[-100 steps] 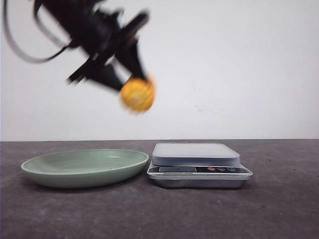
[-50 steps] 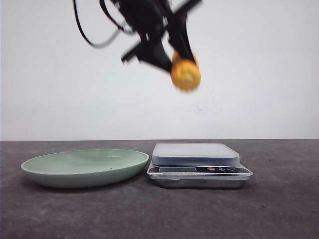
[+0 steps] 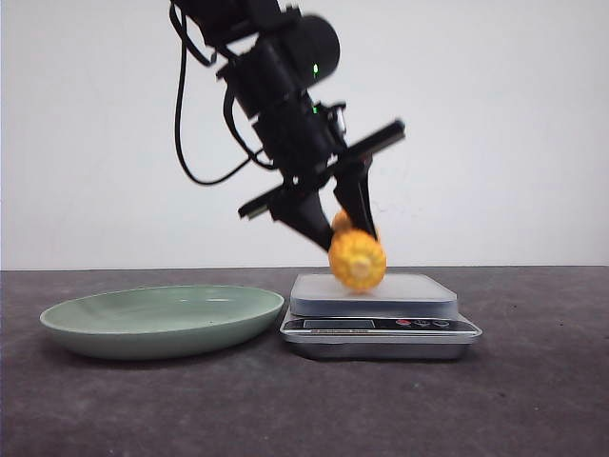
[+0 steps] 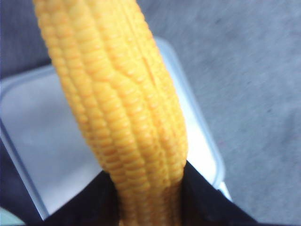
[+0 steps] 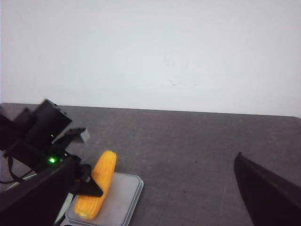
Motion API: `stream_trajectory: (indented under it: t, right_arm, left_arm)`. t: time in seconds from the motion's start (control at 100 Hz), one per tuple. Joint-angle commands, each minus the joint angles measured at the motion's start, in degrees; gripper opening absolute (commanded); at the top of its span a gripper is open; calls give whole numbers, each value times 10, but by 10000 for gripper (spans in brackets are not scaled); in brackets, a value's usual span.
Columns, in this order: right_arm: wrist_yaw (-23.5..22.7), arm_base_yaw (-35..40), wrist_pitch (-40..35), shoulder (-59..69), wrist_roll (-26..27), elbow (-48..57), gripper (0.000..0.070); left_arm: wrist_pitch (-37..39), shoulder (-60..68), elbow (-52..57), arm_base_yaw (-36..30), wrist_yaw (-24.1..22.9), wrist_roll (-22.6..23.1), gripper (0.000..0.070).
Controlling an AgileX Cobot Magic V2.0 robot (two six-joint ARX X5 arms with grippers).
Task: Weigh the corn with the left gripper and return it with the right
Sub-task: 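Lift the corn with the left gripper and carry it over the scale, then lower the corn onto the scale platform, open the left gripper, withdraw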
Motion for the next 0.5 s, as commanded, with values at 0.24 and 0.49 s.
stream_trajectory:
  t: [0.24, 0.49]
  right_arm:
    - [0, 0, 2, 3, 25, 11, 695]
    - [0, 0, 2, 3, 37, 11, 695]
  left_arm:
    - [-22, 18, 17, -7, 14, -35, 115]
    - [-63, 18, 17, -7, 24, -36, 500]
